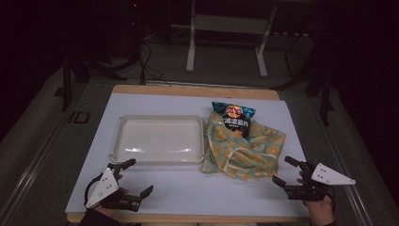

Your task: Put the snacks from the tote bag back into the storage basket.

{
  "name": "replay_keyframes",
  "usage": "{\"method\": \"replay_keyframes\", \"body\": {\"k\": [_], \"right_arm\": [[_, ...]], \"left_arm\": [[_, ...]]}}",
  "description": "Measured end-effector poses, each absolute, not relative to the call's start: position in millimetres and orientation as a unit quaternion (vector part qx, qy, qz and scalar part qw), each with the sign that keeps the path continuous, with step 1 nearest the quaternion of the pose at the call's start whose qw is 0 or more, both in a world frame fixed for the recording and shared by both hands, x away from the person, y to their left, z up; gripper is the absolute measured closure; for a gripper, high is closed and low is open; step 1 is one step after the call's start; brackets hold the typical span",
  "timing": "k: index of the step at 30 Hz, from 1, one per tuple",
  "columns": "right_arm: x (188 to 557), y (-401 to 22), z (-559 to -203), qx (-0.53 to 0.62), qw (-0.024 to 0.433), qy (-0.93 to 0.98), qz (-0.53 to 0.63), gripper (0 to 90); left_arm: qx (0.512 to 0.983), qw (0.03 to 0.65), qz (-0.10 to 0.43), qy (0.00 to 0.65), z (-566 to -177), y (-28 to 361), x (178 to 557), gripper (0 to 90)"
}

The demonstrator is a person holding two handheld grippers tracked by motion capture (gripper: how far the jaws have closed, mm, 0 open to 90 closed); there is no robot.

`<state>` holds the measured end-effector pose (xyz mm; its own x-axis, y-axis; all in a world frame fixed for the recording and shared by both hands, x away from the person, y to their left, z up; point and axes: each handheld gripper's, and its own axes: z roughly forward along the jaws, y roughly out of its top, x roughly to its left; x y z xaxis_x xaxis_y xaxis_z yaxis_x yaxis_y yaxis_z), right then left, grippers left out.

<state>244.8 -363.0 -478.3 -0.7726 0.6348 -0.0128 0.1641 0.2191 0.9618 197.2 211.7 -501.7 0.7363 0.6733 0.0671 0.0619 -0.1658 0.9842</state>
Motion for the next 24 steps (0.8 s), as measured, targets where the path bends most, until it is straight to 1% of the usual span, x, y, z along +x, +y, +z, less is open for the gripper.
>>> {"method": "replay_keyframes", "body": {"k": [5,7,11,13,17,24], "right_arm": [[244,-363,-481,0.269,0.210,0.759,0.555,13.2],[243,-363,-479,0.279,0.221,0.754,0.553,12.5],[242,-363,-476,0.282,0.227,0.749,0.554,12.3],[241,-362,-471,0.287,0.228,0.749,0.552,12.8],[238,-360,-462,0.293,0.246,0.746,0.545,13.5],[242,-357,-444,0.290,0.248,0.746,0.545,13.5]], "left_arm": [[0.728,0.583,0.253,0.257,-503,210,198,0.1],[0.731,0.578,0.254,0.257,-503,209,198,0.2],[0.730,0.579,0.256,0.258,-503,209,197,0.1],[0.728,0.580,0.257,0.259,-502,210,197,0.1],[0.728,0.579,0.258,0.261,-502,210,197,0.1],[0.728,0.581,0.257,0.258,-502,209,196,0.1]]}}
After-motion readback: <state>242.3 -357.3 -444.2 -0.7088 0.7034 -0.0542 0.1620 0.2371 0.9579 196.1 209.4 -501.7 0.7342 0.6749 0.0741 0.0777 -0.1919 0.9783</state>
